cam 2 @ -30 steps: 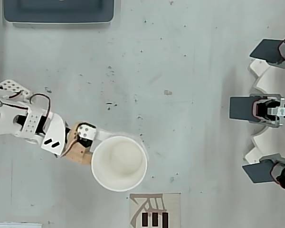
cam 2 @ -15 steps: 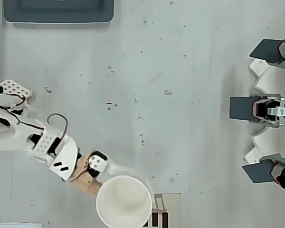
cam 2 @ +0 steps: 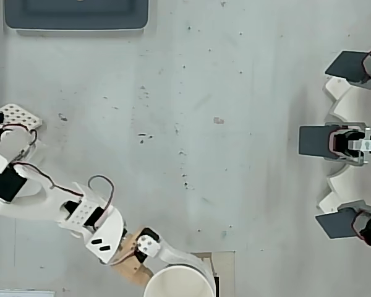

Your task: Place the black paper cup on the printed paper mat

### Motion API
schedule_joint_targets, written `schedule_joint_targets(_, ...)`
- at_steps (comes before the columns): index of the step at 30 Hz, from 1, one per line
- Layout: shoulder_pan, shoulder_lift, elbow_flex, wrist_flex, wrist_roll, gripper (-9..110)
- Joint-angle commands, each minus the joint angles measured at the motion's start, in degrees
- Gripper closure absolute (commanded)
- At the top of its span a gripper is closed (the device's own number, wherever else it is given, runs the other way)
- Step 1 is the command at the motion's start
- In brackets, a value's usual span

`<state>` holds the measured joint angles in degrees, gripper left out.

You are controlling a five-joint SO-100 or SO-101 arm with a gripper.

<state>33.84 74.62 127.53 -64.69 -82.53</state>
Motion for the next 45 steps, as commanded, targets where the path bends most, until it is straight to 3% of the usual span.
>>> schedule_joint_targets(1,1.2,-2.5,-6.2,0.1,0.4,92)
schedule_joint_targets(25,1.8,-25.7,-32.5,1.9,0.6,92)
schedule_joint_targets(45,1.8,-30.6,-34.4,2.4,2.3,89)
